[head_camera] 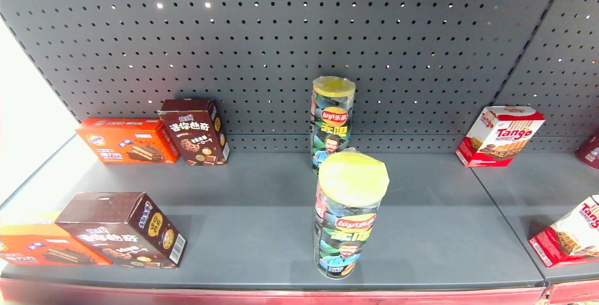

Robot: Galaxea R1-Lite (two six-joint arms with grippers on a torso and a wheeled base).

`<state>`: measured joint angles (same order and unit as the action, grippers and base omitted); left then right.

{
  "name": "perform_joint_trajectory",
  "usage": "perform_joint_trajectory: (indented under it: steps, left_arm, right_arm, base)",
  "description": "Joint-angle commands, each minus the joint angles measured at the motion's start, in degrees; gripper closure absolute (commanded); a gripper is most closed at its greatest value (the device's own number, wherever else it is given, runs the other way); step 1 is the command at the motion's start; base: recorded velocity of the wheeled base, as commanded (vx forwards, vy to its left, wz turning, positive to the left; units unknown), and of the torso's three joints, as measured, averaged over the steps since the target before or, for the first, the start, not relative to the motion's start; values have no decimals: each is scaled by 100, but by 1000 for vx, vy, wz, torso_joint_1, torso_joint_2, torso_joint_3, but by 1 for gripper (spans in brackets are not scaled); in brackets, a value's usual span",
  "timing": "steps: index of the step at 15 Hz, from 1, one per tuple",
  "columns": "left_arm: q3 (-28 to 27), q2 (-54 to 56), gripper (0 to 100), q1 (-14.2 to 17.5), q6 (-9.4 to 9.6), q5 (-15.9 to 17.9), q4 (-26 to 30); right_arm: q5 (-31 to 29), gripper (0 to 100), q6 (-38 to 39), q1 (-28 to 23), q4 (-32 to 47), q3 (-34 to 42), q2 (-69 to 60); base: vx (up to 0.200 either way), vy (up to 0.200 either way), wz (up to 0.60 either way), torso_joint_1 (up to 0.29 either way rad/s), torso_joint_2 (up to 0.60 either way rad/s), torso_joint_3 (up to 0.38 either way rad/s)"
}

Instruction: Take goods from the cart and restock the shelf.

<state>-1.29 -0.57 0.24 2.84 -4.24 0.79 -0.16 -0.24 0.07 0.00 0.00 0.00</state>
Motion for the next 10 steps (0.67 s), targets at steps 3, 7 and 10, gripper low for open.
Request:
perform_joint_trajectory:
  steps: [3,7,10]
  left_arm:
    - [120,57,0,-33,76,934,-35]
    - [129,57,0,-24,-56,837,-62]
    - [129,57,0,-24,-56,837,-62]
  right_arm:
    - [-2,0,-2,1,0,0,9]
    - [-2,0,-2,1,0,0,0]
    - [-2,0,-2,1,0,0,0]
  base:
    - [0,0,0,0,0,0]
    - [0,0,0,0,0,0]
    - [0,0,0,0,0,0]
